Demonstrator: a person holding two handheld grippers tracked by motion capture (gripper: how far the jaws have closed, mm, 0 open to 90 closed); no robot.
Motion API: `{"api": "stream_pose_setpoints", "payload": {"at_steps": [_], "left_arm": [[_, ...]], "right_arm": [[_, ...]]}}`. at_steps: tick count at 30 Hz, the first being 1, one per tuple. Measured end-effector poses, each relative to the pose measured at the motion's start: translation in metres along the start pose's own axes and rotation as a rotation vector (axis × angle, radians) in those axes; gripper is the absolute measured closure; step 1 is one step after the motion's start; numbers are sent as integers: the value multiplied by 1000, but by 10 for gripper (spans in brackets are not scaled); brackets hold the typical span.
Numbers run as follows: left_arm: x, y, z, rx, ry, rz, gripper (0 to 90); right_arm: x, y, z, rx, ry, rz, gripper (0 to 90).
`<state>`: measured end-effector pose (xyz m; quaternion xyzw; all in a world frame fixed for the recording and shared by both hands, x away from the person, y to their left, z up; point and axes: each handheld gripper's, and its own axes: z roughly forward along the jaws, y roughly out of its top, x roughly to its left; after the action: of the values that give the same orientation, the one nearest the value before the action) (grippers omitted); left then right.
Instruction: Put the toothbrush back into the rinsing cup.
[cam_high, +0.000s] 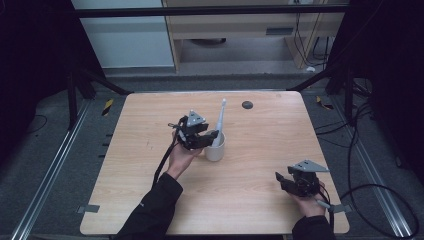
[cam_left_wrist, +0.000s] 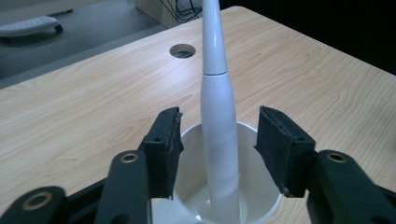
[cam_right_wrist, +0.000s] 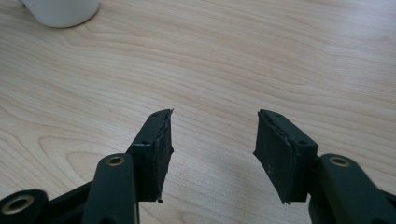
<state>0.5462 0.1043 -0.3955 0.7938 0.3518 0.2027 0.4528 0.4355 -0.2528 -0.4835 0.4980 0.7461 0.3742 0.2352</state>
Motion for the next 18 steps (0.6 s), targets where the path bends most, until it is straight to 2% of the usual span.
{"api": "stream_pose_setpoints", "payload": {"at_steps": [5,11,18], "left_arm": [[2,-4,-20,18,49,45,407],[4,-17,-38,26,55,51,360],[7,-40,-50,54,65,48,326]], "right_arm": [[0,0,0,-5,-4,-1,433],[1,0,0,-6,-6,4,409],[1,-1,0,-6,-9,9,391]]}}
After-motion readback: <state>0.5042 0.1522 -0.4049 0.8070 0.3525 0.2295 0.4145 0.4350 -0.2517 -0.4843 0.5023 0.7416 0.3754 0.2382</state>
